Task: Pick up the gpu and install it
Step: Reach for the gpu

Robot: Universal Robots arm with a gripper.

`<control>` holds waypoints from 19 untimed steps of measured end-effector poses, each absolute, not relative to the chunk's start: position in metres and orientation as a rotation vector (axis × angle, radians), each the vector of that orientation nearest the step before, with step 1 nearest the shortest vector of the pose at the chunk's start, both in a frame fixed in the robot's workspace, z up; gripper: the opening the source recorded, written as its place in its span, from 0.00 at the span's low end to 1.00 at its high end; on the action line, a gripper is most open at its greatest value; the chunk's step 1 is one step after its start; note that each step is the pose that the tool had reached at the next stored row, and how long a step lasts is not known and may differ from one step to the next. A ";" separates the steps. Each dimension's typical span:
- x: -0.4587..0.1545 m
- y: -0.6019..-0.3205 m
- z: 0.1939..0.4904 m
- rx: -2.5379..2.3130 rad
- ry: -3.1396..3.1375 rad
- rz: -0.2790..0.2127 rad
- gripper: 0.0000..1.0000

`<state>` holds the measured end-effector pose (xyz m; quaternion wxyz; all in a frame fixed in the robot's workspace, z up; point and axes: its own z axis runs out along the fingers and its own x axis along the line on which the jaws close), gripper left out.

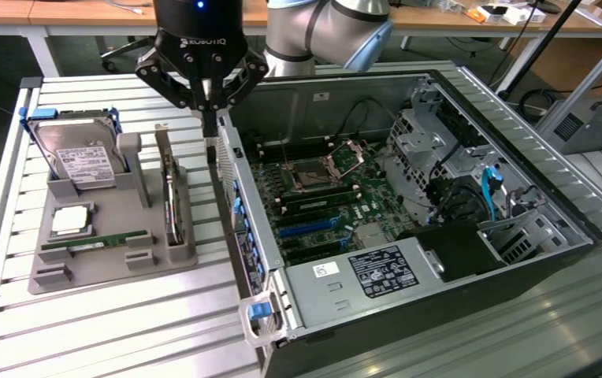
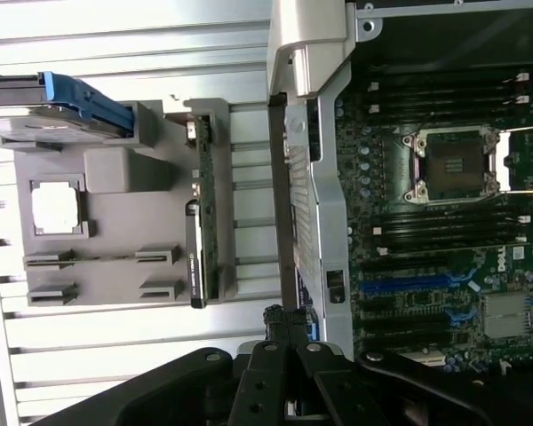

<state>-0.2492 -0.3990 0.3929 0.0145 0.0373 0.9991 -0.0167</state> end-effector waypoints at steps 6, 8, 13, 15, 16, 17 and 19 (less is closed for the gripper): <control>-0.253 -0.399 0.393 0.116 3.110 -0.052 0.11; -0.254 -0.399 0.393 0.116 3.110 -0.052 0.11; -0.256 -0.399 0.393 0.116 3.110 -0.052 0.11; -0.257 -0.399 0.393 0.116 3.110 -0.052 0.11; -0.257 -0.399 0.393 0.116 3.110 -0.052 0.11; -0.257 -0.399 0.393 0.116 3.110 -0.052 0.11; -0.258 -0.399 0.393 0.116 3.110 -0.053 0.11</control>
